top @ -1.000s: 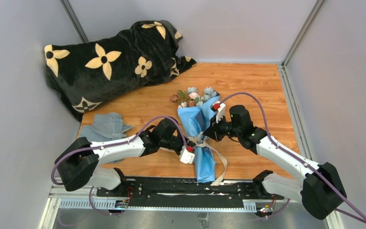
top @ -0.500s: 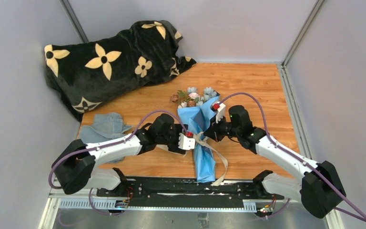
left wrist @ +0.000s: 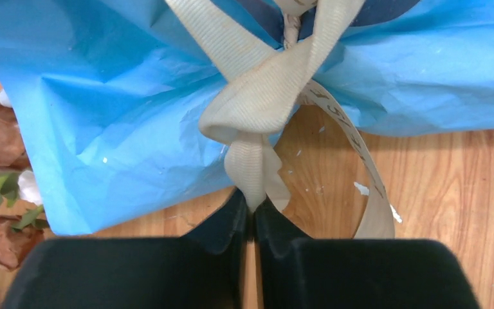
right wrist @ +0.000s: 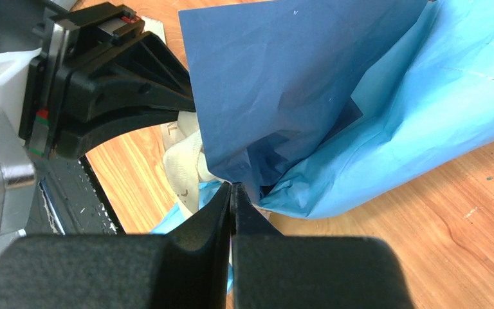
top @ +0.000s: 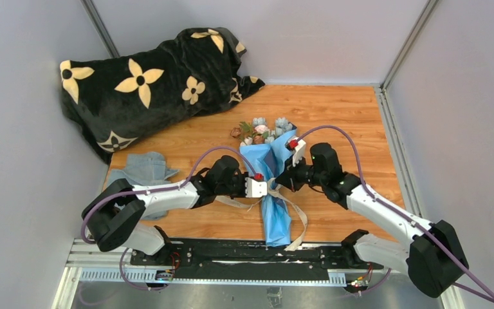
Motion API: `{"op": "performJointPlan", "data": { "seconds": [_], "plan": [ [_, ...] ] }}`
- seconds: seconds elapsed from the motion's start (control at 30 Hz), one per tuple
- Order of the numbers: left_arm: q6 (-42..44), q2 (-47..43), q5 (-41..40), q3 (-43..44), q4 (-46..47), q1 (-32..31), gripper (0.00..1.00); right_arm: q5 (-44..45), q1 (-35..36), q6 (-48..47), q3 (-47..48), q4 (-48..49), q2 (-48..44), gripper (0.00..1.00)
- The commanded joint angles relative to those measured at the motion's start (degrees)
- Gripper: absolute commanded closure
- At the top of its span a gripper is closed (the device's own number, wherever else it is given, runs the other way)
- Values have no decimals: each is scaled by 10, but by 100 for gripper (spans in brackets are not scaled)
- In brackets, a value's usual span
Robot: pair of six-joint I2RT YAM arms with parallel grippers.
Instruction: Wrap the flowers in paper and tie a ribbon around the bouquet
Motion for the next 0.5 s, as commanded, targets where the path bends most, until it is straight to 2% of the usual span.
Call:
{"op": "performJointPlan", "data": {
  "seconds": [0.0,0.1,0.2,0.37,0.47],
  "plan": [
    [-10,-4,-5,-16,28,-2,100,12,-13,10,-13,-7,-18,100],
    [-3,-25,-2,-21,23,-2,100,35,-35,22,-12,-41,-30,100],
    [43,-44,-13,-15,-8,-3,100,62,-76,52,-23,-71,-57,100],
    [271,-68,-101,-27,-113,-3,100,63,-127,114,-82,-67,-101,100],
    [331,-80,-141,-47,-155,-2,100,68,-136,135,-103,-66,-105,100]
  ]
}}
